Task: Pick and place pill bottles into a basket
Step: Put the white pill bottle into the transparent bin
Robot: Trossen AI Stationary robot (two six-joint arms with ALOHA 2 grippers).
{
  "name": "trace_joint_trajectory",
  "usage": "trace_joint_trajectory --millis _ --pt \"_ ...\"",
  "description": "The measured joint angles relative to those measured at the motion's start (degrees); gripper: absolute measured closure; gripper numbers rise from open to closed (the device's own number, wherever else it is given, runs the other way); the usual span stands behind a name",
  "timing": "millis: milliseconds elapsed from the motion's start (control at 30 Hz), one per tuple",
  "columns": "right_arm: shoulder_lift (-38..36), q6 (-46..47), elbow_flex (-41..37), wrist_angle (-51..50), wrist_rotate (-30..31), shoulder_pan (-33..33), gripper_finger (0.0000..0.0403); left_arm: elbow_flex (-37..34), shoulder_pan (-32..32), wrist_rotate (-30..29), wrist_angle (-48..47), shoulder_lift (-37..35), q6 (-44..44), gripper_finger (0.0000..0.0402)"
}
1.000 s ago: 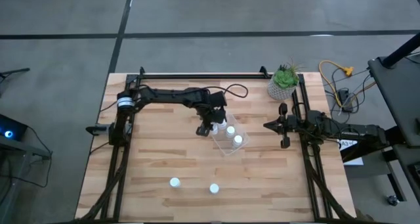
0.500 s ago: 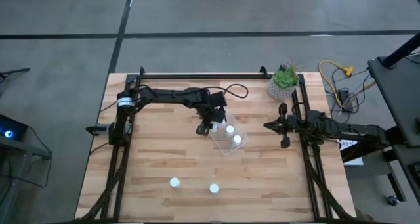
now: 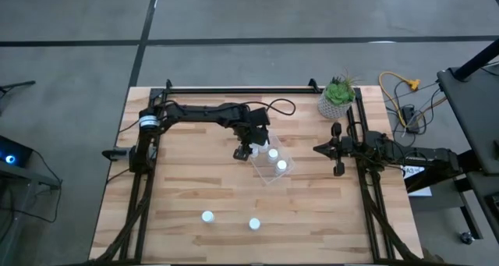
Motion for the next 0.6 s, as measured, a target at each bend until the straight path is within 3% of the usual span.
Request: trace_joint_trajectory --millis 433,600 --pt "-0.02 -0.04 -0.02 -0.02 0.00 0.02 0.0394 0.88 -0.90 -0.77 -4.85 -5.07 -0.60 0.0171" --pt "0.00 -0.02 -0.02 -0.01 0.03 0.01 0.0394 0.94 -3.52 -5.12 -6.44 -8.98 -1.74 0.0171"
